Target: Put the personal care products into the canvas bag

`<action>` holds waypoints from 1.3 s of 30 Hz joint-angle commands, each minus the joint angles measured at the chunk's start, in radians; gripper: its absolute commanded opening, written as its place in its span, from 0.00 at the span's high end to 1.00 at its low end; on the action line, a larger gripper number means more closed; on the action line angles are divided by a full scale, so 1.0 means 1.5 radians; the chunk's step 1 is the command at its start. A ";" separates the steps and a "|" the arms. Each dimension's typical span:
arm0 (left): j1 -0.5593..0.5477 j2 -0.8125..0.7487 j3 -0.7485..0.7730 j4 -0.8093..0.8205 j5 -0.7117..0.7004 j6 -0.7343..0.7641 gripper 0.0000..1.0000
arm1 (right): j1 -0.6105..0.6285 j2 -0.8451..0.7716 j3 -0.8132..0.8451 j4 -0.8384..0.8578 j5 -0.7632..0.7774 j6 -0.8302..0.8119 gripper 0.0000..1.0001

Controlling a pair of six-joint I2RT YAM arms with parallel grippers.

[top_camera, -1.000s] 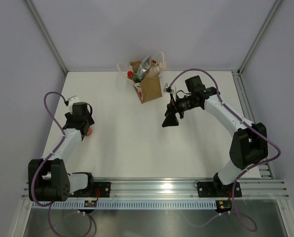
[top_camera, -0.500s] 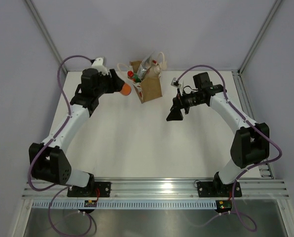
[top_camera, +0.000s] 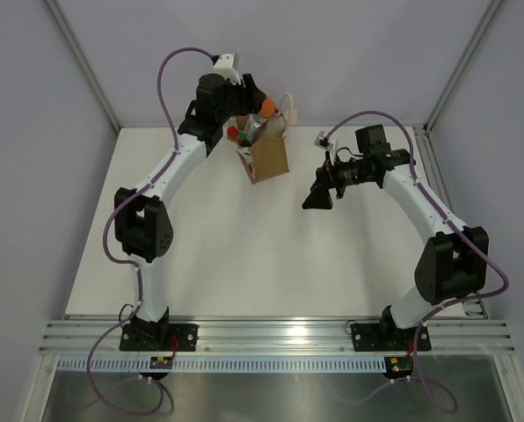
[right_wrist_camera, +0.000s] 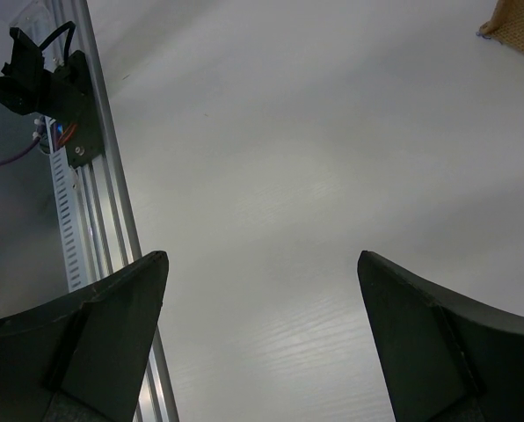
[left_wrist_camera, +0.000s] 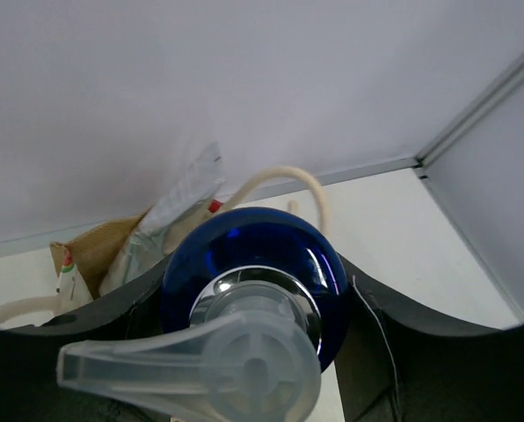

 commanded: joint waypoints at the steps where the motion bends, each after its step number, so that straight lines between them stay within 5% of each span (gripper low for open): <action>1: 0.001 0.047 0.086 0.073 -0.066 0.050 1.00 | -0.011 -0.044 -0.006 0.013 -0.019 0.008 0.03; 8: 0.001 0.089 0.113 0.030 -0.041 0.083 1.00 | -0.024 -0.054 -0.029 0.021 -0.019 0.009 0.03; 19: -0.006 0.010 -0.069 0.000 0.066 0.098 1.00 | -0.027 -0.030 -0.009 0.023 -0.030 0.011 0.03; 29: -0.009 0.053 -0.039 -0.032 0.063 0.093 1.00 | -0.028 -0.024 -0.012 0.027 -0.032 0.027 0.03; 32: -0.010 0.057 -0.038 -0.033 0.053 0.086 0.86 | -0.028 -0.028 -0.015 0.025 -0.026 0.026 0.03; 36: -0.010 0.054 -0.027 -0.038 0.038 0.080 0.49 | -0.028 -0.027 -0.013 0.023 -0.019 0.026 0.03; 39: -0.010 0.048 -0.009 -0.048 0.028 0.085 0.37 | -0.028 -0.024 -0.002 0.016 -0.017 0.025 0.03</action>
